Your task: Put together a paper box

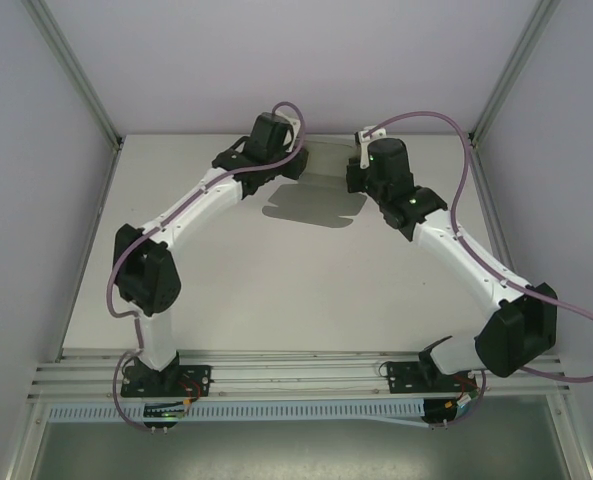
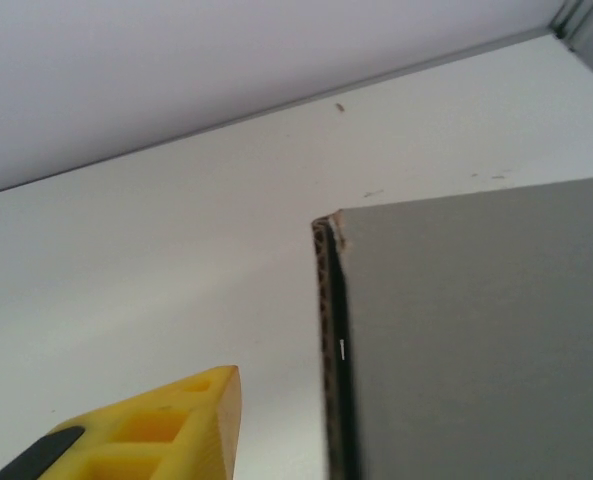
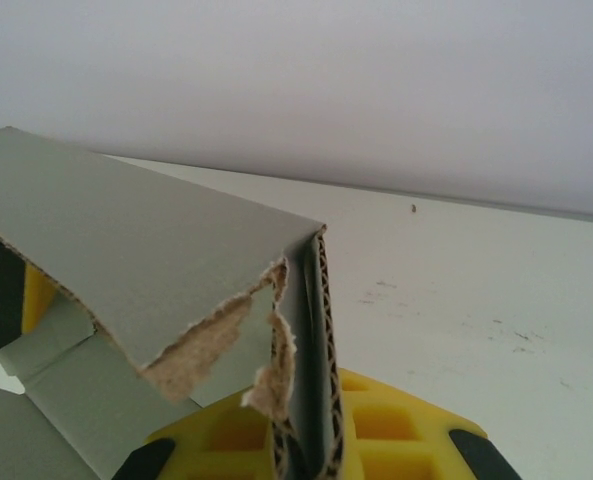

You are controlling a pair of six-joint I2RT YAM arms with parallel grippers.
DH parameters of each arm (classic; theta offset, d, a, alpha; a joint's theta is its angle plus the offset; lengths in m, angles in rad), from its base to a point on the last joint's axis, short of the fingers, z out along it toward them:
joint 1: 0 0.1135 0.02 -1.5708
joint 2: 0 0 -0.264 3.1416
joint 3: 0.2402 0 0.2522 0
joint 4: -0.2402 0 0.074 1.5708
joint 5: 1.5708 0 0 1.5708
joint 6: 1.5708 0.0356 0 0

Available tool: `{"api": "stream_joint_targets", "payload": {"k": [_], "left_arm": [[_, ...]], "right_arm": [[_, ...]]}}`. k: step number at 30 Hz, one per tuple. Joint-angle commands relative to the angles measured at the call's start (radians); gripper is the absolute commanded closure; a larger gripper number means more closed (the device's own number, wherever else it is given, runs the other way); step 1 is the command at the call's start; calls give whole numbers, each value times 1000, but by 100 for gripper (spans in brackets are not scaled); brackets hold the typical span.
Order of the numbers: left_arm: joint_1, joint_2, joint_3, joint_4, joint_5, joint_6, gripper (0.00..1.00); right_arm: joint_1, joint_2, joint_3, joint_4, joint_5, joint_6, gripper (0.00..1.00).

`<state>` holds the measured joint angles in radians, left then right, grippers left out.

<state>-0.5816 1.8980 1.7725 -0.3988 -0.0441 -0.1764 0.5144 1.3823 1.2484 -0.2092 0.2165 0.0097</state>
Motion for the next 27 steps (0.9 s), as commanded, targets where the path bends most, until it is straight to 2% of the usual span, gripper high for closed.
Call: {"api": "stream_joint_targets", "payload": {"k": [1, 4, 11, 13, 21, 27], "left_arm": [[29, -41, -39, 3, 50, 19, 63], [29, -45, -39, -3, 98, 5, 63], [31, -94, -86, 52, 254, -40, 54], [30, -108, -92, 64, 265, -46, 52], [31, -148, -111, 64, 168, -47, 50], [31, -116, -39, 27, 51, -23, 55]], "right_arm": [[-10, -69, 48, 92, 14, 32, 100], [-10, -71, 48, 90, 15, 32, 100], [-13, -66, 47, 86, 14, 33, 100], [-11, -64, 46, 87, 13, 33, 100], [-12, -64, 42, 75, 5, 31, 100], [-12, -64, 40, 70, -7, 34, 100]]}}
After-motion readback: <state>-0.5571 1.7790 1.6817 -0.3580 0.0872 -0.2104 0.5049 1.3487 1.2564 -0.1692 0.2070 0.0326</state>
